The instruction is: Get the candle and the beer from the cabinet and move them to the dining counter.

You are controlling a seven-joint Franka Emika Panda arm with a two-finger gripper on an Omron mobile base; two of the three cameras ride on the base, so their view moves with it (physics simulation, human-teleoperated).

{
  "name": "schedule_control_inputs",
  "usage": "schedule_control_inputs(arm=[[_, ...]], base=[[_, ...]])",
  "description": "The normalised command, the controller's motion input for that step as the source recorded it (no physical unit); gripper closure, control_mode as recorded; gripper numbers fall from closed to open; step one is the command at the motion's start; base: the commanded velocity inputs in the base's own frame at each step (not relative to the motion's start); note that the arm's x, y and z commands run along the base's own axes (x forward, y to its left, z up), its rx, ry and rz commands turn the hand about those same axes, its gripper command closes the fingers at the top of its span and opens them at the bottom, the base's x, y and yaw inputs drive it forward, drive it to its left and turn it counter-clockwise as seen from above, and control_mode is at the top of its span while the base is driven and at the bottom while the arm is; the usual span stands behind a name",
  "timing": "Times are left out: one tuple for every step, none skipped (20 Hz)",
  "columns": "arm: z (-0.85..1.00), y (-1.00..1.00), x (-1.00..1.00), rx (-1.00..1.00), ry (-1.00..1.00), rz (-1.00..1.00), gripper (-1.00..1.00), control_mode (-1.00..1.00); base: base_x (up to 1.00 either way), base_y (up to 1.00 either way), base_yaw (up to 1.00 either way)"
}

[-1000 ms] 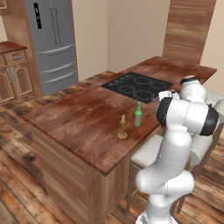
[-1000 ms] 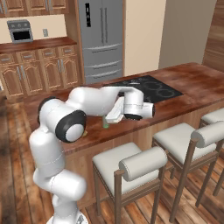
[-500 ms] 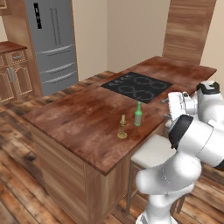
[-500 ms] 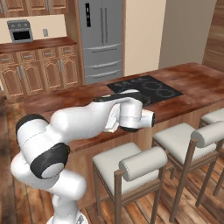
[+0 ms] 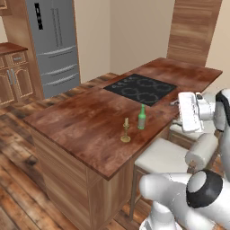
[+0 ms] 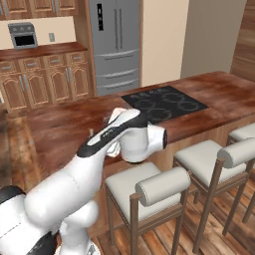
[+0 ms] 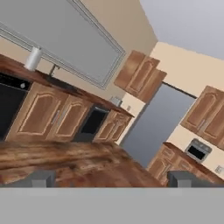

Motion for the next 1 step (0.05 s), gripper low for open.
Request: schedule_control_inputs(arm=[[0.47,0.49,-0.80,-0.07,-0.10,0.00,-1.00,-1.00]], base=[[0.00,0.00,0.00]])
